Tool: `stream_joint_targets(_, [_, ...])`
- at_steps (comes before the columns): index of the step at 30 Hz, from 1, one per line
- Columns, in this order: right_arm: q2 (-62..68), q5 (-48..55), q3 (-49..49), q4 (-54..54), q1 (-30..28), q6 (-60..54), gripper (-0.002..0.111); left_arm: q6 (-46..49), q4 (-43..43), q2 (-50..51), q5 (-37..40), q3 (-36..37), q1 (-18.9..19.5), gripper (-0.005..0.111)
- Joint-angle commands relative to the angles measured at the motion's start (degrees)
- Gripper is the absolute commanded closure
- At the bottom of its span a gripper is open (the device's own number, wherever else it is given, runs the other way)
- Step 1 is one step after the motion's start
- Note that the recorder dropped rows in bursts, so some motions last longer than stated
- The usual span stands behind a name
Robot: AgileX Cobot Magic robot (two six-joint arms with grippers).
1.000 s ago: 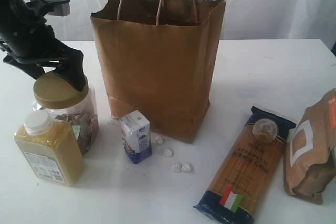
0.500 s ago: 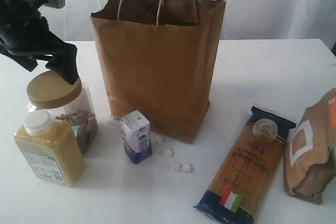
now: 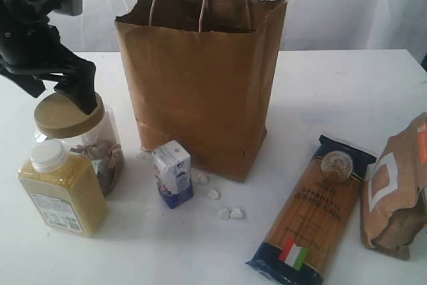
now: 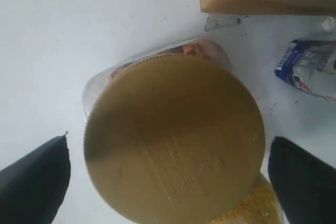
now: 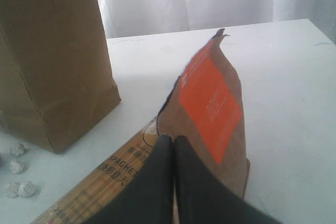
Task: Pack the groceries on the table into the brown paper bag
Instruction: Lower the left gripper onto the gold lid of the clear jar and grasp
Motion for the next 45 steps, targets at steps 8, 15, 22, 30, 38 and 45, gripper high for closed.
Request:
stream_joint_targets(8, [-0.34,-0.67,0.25,-0.12,-0.26,0.18,0.108,-2.69,5.7,-0.7,0.39,-0.35,-3.9,0.001])
stream_joint_targets(15, [-0.34,-0.67,0.25,-0.12,-0.26,0.18,0.108,-4.99,8.34,0.16,1.4,-0.35,-4.2,0.001])
stream_joint_targets(22, [-0.34,-0.67,0.25,-0.12,-0.26,0.18,0.108,-5.13,5.96,0.79,1.91,-0.25,-4.2,0.001])
stream_joint_targets(30, [-0.34,-0.67,0.25,-0.12,-0.26,0.18,0.108,-5.37,5.97,0.79,2.96,-0.25,-4.2,0.001])
stream_joint_targets(38, [-0.34,-0.67,0.25,-0.12,-0.26,0.18,0.108,-6.18,6.08,0.93,2.4,-0.25,-4.2,0.001])
stream_joint_targets(45, [-0.34,-0.67,0.25,-0.12,-0.26,0.18,0.108,-6.18,5.98,2.76,3.74,-0.25,-4.2,0.001])
